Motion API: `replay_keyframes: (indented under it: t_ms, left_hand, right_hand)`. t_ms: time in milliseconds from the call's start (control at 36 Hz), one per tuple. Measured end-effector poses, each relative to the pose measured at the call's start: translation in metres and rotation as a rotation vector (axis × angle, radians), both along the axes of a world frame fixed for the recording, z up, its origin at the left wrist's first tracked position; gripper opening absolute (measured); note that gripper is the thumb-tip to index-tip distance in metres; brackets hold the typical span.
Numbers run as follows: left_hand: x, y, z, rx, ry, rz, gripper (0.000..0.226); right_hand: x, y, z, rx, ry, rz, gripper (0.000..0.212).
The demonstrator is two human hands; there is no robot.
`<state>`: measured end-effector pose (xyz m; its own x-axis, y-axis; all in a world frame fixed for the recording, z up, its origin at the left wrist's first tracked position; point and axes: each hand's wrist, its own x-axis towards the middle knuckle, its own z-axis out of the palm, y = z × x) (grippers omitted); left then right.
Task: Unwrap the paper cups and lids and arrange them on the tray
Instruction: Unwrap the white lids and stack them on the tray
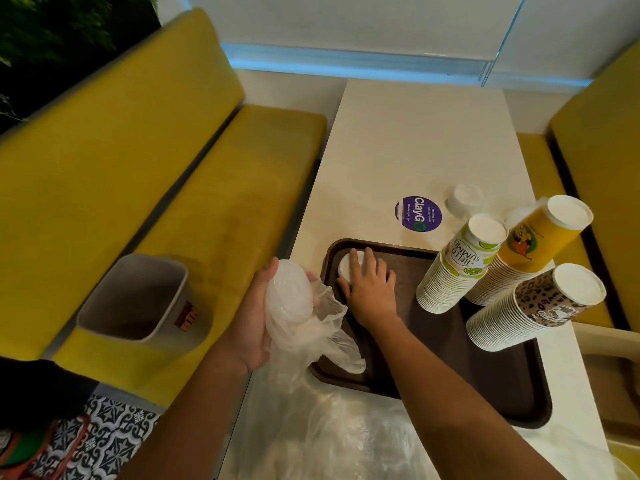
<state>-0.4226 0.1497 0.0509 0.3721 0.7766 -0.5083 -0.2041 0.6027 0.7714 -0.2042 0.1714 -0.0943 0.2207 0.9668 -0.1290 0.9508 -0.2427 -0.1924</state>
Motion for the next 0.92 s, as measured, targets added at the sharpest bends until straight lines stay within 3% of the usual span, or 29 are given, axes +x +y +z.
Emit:
replay_keyframes:
  t_ms: [194,333,389,444,500,583,611,667,750,861,917]
  left_hand:
    - [0.002,0.0,-0.003,0.006,-0.006,-0.006,0.066]
    - [0.004,0.004,-0.002,0.012,0.0,-0.024,0.074]
    - [0.005,0.005,-0.002,0.001,0.01,-0.028,0.071]
    - [0.006,0.005,-0.001,0.001,0.036,-0.04,0.066]
    - [0.008,0.005,-0.002,0.01,0.061,-0.069,0.071]
    - [0.011,0.004,-0.004,-0.019,0.055,-0.102,0.089]
    - [0.013,0.003,-0.003,-0.037,0.04,-0.12,0.086]
    - [0.019,-0.002,0.004,-0.011,0.035,-0.17,0.06]
    - [0.024,-0.005,0.01,0.076,0.11,-0.202,0.039]
    - [0.021,-0.008,0.016,0.027,0.09,-0.237,0.067]
    - [0.02,-0.009,0.016,-0.004,0.074,-0.254,0.076]
  right_hand:
    - [-0.002,0.008,0.003,-0.042,0.08,-0.024,0.078]
    - [-0.006,0.003,0.023,0.182,0.19,-0.13,0.08]
    - [-0.01,-0.001,0.041,0.339,0.32,-0.24,0.069]
    - [-0.016,-0.007,0.062,0.498,0.572,-0.313,0.056]
    - [-0.025,-0.018,0.086,0.591,0.848,-0.254,0.046]
    - [-0.037,-0.045,0.12,0.504,1.093,0.042,0.047]
    - [-0.04,-0.054,0.129,0.452,1.103,0.164,0.053]
    - [-0.044,-0.066,0.136,0.36,1.052,0.313,0.068]
    - [-0.048,-0.071,0.135,0.333,0.974,0.316,0.077]
    - [-0.05,-0.076,0.132,0.369,0.996,0.256,0.074]
    - [-0.049,-0.078,0.133,0.328,1.106,0.178,0.074]
